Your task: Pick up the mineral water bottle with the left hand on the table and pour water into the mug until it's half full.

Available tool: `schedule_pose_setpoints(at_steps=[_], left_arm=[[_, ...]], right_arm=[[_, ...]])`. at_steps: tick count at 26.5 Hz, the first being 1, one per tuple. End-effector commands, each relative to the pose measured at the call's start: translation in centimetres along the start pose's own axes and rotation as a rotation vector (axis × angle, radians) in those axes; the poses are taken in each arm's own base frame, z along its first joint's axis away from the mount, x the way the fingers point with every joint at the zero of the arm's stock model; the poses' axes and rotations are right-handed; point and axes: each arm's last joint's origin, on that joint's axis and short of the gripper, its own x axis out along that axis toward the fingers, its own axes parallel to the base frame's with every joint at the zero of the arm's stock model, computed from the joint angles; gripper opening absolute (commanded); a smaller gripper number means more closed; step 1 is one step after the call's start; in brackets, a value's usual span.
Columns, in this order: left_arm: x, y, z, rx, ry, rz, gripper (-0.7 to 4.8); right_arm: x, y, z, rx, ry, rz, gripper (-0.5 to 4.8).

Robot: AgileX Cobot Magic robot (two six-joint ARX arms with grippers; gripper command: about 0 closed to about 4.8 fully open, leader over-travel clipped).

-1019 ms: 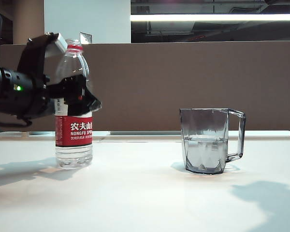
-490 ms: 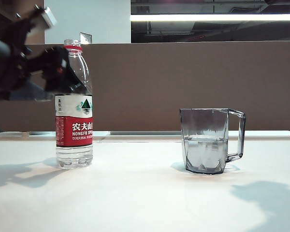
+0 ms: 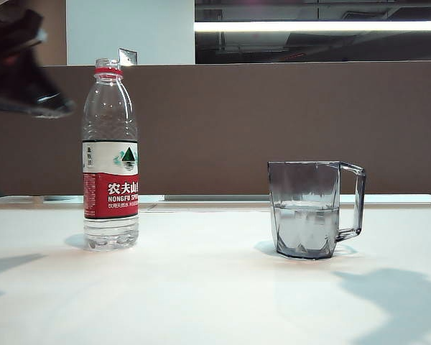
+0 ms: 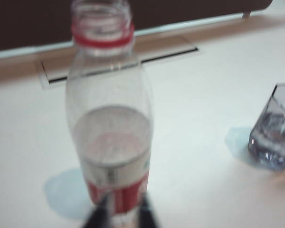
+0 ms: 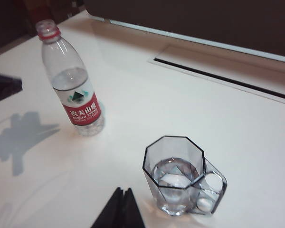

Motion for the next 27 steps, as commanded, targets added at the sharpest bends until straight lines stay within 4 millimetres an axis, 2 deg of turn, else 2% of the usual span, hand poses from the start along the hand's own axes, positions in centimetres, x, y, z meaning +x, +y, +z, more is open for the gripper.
schedule_pose_setpoints(at_steps=[1, 5, 10, 13, 18, 27], left_arm=[[-1.1, -0.1, -0.5, -0.010, 0.070, -0.003, -0.06], [-2.2, -0.2, -0.8, -0.012, 0.095, -0.003, -0.06], [-2.2, -0.2, -0.9, -0.011, 0.088, -0.003, -0.06], [-2.0, -0.2, -1.7, -0.012, 0.092, -0.003, -0.06], [-1.9, -0.2, -3.0, -0.011, 0.084, -0.003, -0.06], [-1.7, -0.2, -4.0, -0.027, 0.027, -0.002, -0.06]], right_arm=[[0.0, 0.1, -0.1, -0.044, -0.063, 0.050, -0.01], [0.6, -0.1, -2.5, -0.050, -0.133, 0.056, -0.01], [1.1, -0.3, -5.6, -0.054, -0.190, 0.059, -0.01], [1.3, -0.4, -7.0, -0.052, -0.178, 0.059, -0.01], [1.1, -0.4, -7.4, -0.053, -0.181, 0.058, -0.01], [1.1, -0.4, -7.4, -0.053, -0.180, 0.058, -0.01]])
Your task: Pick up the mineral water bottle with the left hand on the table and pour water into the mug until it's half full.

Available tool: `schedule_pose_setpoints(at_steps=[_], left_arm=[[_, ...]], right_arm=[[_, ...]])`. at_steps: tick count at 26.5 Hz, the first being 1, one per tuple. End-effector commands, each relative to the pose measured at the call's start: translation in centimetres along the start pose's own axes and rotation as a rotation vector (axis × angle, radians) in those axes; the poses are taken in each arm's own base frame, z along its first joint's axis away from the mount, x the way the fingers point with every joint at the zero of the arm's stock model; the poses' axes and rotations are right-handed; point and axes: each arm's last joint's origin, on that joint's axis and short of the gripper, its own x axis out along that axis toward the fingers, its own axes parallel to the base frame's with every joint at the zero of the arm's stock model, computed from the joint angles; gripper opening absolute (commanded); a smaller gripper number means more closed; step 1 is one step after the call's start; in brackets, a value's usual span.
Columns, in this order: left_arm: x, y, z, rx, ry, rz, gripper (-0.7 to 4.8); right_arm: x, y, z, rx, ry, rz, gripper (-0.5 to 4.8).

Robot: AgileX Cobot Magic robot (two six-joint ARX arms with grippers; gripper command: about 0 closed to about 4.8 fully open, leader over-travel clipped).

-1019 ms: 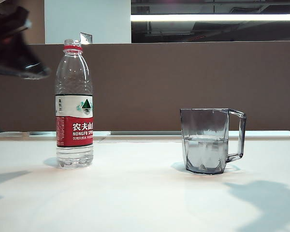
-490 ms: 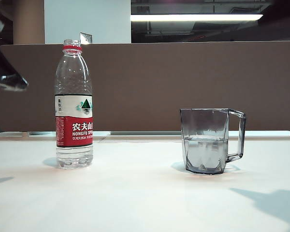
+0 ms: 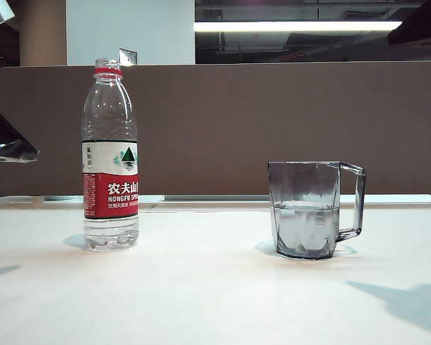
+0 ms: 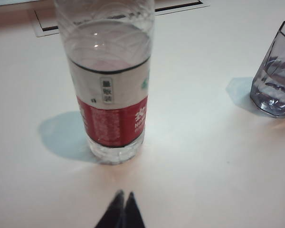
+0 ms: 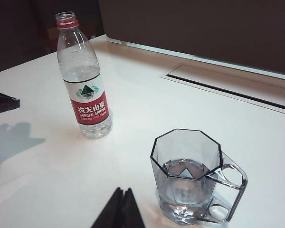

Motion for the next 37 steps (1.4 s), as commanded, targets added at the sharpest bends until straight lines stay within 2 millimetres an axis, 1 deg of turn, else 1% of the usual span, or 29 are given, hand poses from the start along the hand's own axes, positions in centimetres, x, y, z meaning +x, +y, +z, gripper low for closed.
schedule_pose_setpoints(at_steps=[1, 3, 8, 19, 22, 29, 37], left_arm=[[0.0, 0.0, 0.1, -0.025, -0.047, -0.004, -0.06], [0.0, 0.0, 0.2, -0.030, -0.058, -0.004, -0.06], [-0.8, 0.1, 0.9, -0.025, -0.140, 0.007, -0.06], [-3.4, 1.6, 2.2, -0.019, -0.311, 0.144, -0.06], [-4.4, 2.4, 1.8, -0.023, -0.311, 0.229, -0.06], [-5.7, 3.3, 0.5, -0.029, -0.376, 0.349, -0.06], [-6.1, 3.6, -0.9, -0.027, -0.419, 0.415, -0.06]], right_arm=[[0.0, 0.0, 0.3, -0.004, -0.022, 0.001, -0.01], [0.0, 0.0, 0.3, -0.004, -0.022, 0.001, -0.01], [0.0, 0.0, 0.3, -0.004, -0.022, 0.001, -0.01], [0.0, 0.0, 0.3, -0.004, -0.021, 0.001, -0.01], [0.0, 0.0, 0.3, -0.004, -0.021, 0.001, -0.01], [0.0, 0.0, 0.3, -0.004, -0.020, 0.001, -0.01], [0.0, 0.0, 0.3, -0.004, -0.019, 0.001, -0.01]])
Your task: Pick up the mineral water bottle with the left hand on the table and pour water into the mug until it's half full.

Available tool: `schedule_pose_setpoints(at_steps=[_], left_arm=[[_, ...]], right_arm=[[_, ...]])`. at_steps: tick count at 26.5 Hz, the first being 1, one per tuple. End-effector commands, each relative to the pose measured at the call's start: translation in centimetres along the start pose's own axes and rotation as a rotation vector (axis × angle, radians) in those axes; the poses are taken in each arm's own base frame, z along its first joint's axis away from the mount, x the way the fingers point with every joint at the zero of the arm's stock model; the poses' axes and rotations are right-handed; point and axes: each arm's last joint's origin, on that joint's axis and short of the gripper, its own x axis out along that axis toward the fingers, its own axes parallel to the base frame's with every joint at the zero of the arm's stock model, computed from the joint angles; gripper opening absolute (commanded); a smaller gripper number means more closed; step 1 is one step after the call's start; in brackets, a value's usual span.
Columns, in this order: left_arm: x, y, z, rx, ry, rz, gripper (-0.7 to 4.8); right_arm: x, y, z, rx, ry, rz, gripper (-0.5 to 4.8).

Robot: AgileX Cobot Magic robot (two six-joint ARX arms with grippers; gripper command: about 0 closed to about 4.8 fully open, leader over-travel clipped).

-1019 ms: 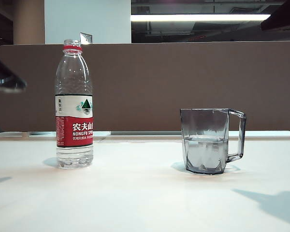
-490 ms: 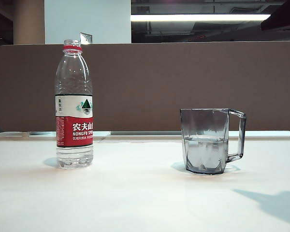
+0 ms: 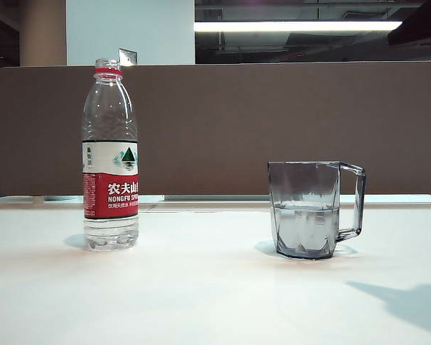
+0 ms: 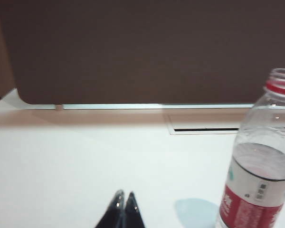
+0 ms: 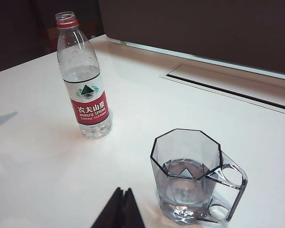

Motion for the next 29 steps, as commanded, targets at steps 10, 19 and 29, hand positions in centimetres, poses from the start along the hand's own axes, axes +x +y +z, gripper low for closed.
schedule_pose_setpoints(at_steps=[10, 19, 29], left_arm=[[-0.5, 0.2, -2.7, 0.009, 0.008, 0.017, -0.06], [-0.6, 0.2, -2.6, 0.021, 0.001, 0.015, -0.06], [-0.6, 0.2, -2.6, 0.059, 0.002, 0.015, -0.06]], right_arm=[[-0.1, 0.0, 0.3, -0.004, -0.024, 0.001, -0.01], [-0.1, 0.0, 0.3, -0.004, -0.024, 0.001, -0.01], [-0.1, 0.0, 0.3, -0.004, -0.024, 0.001, -0.01]])
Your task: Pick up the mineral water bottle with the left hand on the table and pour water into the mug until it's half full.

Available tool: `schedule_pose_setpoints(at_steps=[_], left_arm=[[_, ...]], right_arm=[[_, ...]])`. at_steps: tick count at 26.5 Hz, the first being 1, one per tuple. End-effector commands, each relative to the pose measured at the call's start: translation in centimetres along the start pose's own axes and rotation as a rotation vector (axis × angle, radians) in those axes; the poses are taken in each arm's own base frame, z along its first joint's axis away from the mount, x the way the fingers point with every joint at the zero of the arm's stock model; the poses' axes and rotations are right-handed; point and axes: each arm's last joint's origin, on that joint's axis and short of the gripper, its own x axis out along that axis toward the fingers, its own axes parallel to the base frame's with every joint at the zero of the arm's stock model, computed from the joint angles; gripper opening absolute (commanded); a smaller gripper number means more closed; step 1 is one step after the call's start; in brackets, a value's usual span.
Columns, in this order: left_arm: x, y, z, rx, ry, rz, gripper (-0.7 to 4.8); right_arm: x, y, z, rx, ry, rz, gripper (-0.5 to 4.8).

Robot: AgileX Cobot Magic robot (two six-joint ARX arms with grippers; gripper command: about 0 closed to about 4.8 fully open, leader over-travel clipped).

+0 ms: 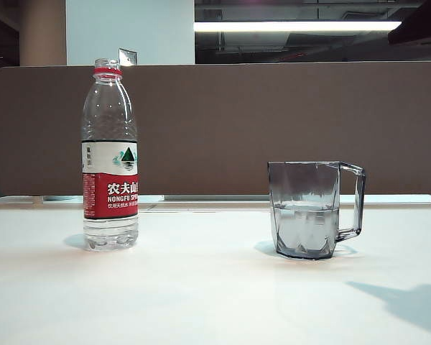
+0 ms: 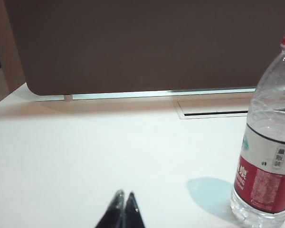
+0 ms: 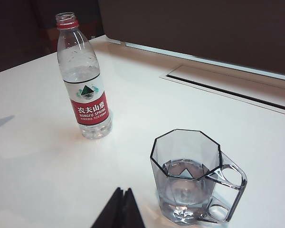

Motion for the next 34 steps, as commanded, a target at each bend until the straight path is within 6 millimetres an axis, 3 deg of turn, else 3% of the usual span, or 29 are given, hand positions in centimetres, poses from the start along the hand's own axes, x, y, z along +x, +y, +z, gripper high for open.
schedule_pose_setpoints(at_steps=[1, 23, 31, 34], left_arm=[[0.0, 0.0, 0.2, -0.005, -0.012, -0.003, -0.06], [0.0, 0.0, 0.2, -0.044, -0.016, -0.003, -0.05], [0.0, 0.0, 0.2, -0.044, -0.016, -0.003, -0.05], [0.0, 0.0, 0.2, -0.044, -0.016, -0.003, -0.05]], right_arm=[[-0.1, 0.0, 0.3, -0.004, -0.022, 0.001, -0.01], [-0.1, 0.0, 0.3, -0.004, -0.022, -0.004, -0.01], [-0.4, -1.9, -1.9, -0.003, -0.241, -0.235, -0.01], [-1.2, -3.1, -2.7, 0.000, -0.278, -0.401, -0.01]])
